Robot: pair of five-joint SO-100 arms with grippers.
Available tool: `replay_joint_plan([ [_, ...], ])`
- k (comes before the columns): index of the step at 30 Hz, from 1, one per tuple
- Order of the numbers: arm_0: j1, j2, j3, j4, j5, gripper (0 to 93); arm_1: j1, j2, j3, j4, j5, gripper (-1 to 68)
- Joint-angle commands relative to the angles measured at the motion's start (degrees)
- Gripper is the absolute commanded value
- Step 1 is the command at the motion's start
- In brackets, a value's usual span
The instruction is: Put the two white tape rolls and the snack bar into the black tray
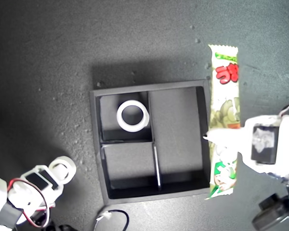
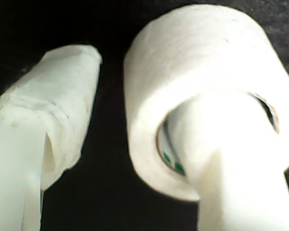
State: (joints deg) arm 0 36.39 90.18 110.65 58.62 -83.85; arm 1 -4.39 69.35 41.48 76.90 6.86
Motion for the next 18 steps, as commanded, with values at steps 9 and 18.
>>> replay_joint_plan([
  [9, -4.9, 11.1, -1.1, 8.3, 2.7, 0.1, 2.1, -17.0, -6.4, -5.0, -1.4, -0.4],
  [18, -16.4, 25.8, -23.7, 18.9, 24.5, 0.1, -0.5, -17.1, -1.5, -6.3, -0.5, 13.1],
])
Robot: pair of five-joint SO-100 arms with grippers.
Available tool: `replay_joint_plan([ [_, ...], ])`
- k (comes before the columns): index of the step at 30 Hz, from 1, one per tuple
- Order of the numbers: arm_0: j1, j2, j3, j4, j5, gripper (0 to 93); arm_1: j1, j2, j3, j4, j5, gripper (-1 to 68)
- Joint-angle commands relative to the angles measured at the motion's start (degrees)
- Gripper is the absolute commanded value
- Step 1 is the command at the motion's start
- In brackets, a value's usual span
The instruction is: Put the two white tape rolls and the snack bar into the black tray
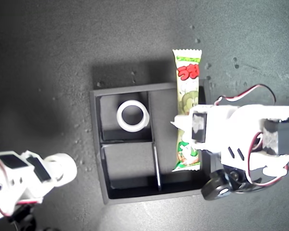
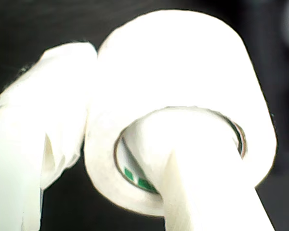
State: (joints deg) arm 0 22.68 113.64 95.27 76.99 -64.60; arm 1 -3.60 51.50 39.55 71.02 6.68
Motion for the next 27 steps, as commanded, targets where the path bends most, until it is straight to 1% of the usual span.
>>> replay_joint_plan([
  [1, -3.2, 1.1, -10.0, 0.5, 6.2, 0.1, -1.3, 0.8, 1.0, -0.1, 0.0, 16.9],
  [4, -3.3, -3.3, -13.1, 0.4, 6.9, 0.1, -1.8, 0.8, 0.6, 3.0, 0.8, 22.6],
  [7, -2.0, -9.1, -15.5, -0.5, 6.9, 0.1, -2.2, 0.8, -2.9, 8.4, 1.0, 26.2],
  [8, -1.6, -11.4, -16.5, -0.8, 6.9, 0.1, -1.9, 0.8, -5.1, 10.8, 1.7, 24.4],
  [11, -1.5, -18.7, -19.1, -2.1, 8.1, 0.1, -1.8, 0.8, -17.7, 18.6, 6.1, 13.6],
  [14, -2.3, -27.0, -24.0, -2.5, 9.7, 0.1, -1.6, 0.8, -36.5, 27.1, 15.8, -0.1],
  [16, -2.9, -32.2, -27.7, -2.5, 10.5, 0.1, -1.6, 0.9, -49.7, 32.3, 24.2, -0.2],
  [18, -3.4, -36.4, -30.8, -2.0, 11.4, 0.1, -3.7, 4.7, -53.0, 32.0, 30.2, -0.2],
  [21, -3.7, -41.7, -35.4, -0.4, 11.7, 0.1, -6.0, 10.9, -52.9, 30.4, 40.8, -0.2],
  [24, -2.8, -48.0, -43.9, 3.7, 11.4, 0.0, -3.4, 14.1, -52.9, 31.6, 55.9, -0.4],
  [27, -1.8, -56.5, -56.4, 10.5, 10.5, 0.0, 0.6, 15.7, -52.9, 32.2, 65.7, -0.5],
])
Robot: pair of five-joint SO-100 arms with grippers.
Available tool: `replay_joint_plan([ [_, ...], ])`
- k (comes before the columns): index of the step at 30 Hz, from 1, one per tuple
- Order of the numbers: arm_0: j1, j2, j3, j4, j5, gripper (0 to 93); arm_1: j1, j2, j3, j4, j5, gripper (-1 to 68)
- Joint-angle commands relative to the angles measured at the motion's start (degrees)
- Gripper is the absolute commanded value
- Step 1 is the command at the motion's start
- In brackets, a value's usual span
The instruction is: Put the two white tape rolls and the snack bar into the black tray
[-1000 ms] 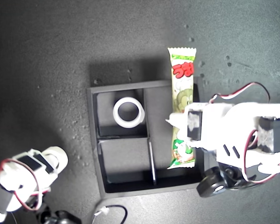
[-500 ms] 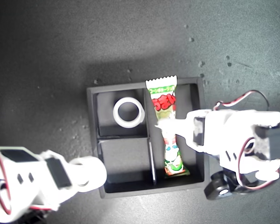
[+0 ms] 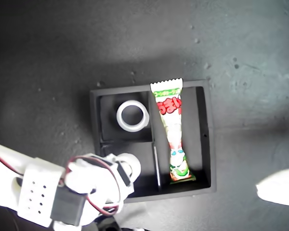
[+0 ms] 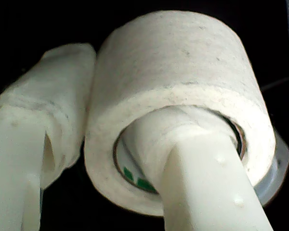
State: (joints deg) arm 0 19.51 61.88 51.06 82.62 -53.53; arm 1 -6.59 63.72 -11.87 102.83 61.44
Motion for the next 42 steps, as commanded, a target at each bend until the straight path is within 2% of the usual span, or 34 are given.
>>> replay_joint_plan([
  [1, 1.7, -8.3, -17.6, 7.5, -0.7, 0.0, 4.7, 4.0, -1.4, 0.4, 13.4, -0.6],
  [5, 2.6, -32.2, -57.9, 22.9, -2.1, 0.0, 7.3, 4.7, -1.1, 0.5, 21.8, -0.6],
  [11, 3.7, -30.4, -51.6, 22.7, -5.6, 16.8, 8.7, 9.4, 8.5, 0.5, 28.4, -0.6],
  [15, 4.1, -23.8, -45.2, 22.7, -6.3, 18.4, 9.3, 18.4, 22.1, 0.4, 30.0, -0.7],
  [19, 3.7, -11.9, -35.5, 22.7, -5.5, 17.8, 9.1, 32.6, 41.0, 0.4, 30.2, -0.7],
  [25, -0.3, 12.9, -17.1, 22.7, -5.4, 0.9, 5.1, 52.7, 68.6, -0.2, 30.0, -0.7],
  [31, -6.5, 41.0, 5.6, 21.6, -5.6, 0.1, 2.8, 74.8, 103.8, -14.3, 24.6, -0.7],
  [37, -14.0, 69.8, 41.7, 10.7, -6.4, 0.1, 4.2, 95.7, 136.4, -25.5, 17.4, -0.7],
  [42, -15.3, 89.3, 69.2, 0.3, -7.7, 0.1, 6.9, 112.5, 157.7, -31.0, 11.7, -0.7],
])
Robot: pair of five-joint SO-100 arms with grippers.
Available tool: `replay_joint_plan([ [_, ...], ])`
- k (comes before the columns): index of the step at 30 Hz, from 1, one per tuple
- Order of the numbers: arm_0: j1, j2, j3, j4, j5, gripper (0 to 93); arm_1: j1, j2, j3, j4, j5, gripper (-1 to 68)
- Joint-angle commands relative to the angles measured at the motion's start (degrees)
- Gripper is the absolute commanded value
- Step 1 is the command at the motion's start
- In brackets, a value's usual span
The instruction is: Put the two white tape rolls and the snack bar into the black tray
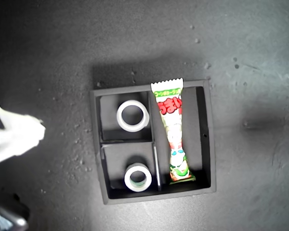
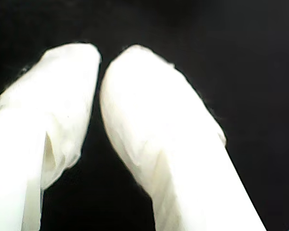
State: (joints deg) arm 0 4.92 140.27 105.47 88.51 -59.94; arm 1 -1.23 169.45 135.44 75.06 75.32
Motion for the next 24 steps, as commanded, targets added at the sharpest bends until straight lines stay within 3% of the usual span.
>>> replay_joint_plan([
  [1, -0.4, 13.9, 19.3, -7.6, -1.7, 0.1, 2.2, 11.2, 14.4, -3.7, -2.4, -0.7],
  [4, 0.4, 21.5, 31.3, -11.5, -3.2, 0.1, 3.1, 22.5, 24.1, -3.1, -2.8, -0.7],
  [10, 2.1, 39.0, 51.6, -14.1, -6.9, 0.0, 2.0, 22.5, 33.7, -5.4, -4.1, -0.7],
  [15, 5.5, 53.3, 65.5, -13.1, -11.2, 0.0, 1.5, 22.5, 43.5, -13.7, -6.2, -0.6],
  [19, 7.5, 53.6, 71.8, -15.1, -14.2, 0.0, 1.1, 22.5, 43.6, -10.9, -5.6, -0.4],
  [24, 8.2, 53.6, 74.4, -19.9, -6.9, 0.2, 0.8, 22.1, 43.6, -0.6, 5.4, -0.1],
])
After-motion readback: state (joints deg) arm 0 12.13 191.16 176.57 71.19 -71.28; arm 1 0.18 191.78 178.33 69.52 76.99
